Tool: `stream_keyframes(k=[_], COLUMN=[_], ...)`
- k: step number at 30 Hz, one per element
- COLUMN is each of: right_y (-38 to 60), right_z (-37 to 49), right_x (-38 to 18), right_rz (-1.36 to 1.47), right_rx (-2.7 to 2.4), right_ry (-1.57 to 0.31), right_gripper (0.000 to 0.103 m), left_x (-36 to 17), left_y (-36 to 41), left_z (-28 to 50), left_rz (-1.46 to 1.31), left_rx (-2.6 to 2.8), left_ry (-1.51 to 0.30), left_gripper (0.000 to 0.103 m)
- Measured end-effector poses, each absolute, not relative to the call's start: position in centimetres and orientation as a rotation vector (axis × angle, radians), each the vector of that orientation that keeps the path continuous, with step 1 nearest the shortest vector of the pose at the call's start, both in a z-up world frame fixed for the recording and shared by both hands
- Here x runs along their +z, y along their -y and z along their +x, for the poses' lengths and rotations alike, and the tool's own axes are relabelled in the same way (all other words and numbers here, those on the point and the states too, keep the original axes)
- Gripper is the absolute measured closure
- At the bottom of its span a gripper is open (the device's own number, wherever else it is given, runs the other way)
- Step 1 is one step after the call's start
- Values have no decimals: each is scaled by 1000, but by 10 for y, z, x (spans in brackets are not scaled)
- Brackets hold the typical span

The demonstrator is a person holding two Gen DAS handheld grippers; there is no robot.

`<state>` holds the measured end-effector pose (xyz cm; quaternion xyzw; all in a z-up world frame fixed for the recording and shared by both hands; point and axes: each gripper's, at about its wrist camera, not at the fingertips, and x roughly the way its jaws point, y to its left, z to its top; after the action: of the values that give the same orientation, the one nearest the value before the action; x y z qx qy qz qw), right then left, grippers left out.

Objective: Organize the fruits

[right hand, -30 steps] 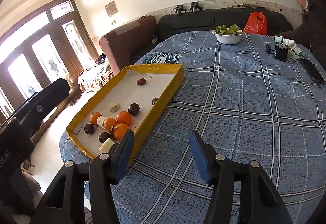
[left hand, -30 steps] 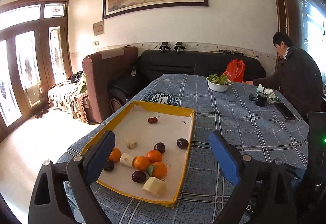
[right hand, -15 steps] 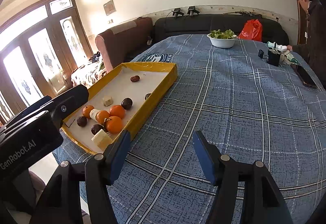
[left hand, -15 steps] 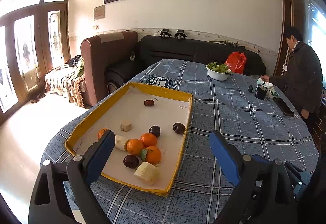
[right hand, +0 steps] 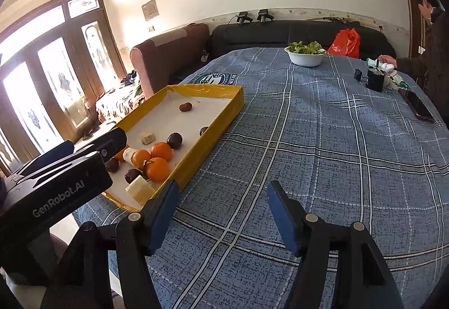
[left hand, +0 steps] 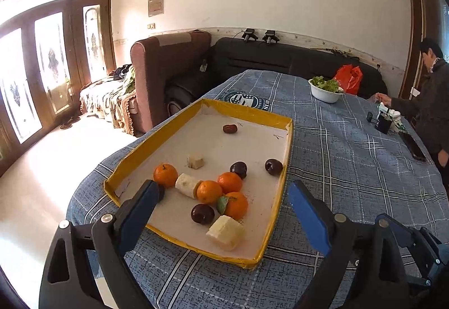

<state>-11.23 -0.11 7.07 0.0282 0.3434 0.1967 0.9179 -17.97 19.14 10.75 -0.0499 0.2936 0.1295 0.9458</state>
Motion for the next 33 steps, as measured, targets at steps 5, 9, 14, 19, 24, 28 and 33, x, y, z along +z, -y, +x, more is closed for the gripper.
stream_keyframes(k=[5,9,14,19,24,28,33], right_y=[-5,-10,-13,-13,-8,-1,7], right_z=[-117,-121,-124,-123,-123,-125,-130], right_x=[74,76,74,71,69,68,67], right_rz=[36,25,15,17,17,20,31], right_rx=[406,397,386,371,313,263,217], right_ry=[-685,-666,-662,-671,-677,-677,-659], right_gripper=[32,28,24,23,20,20,20], left_x=[105,103,98,94,96,99,106], left_y=[-193,-190,-189,-190,-193,-191,-186], left_z=[-178,-178,-176,-178,-183,-185,-196], left_rz=[-104,-99,-85,-90,-110,-111,-116], left_rx=[263,255,252,244,246,242,245], left_ry=[-609,-616,-640,-655,-641,-635,-590], left_gripper=[10,10,10,10,10,10,10])
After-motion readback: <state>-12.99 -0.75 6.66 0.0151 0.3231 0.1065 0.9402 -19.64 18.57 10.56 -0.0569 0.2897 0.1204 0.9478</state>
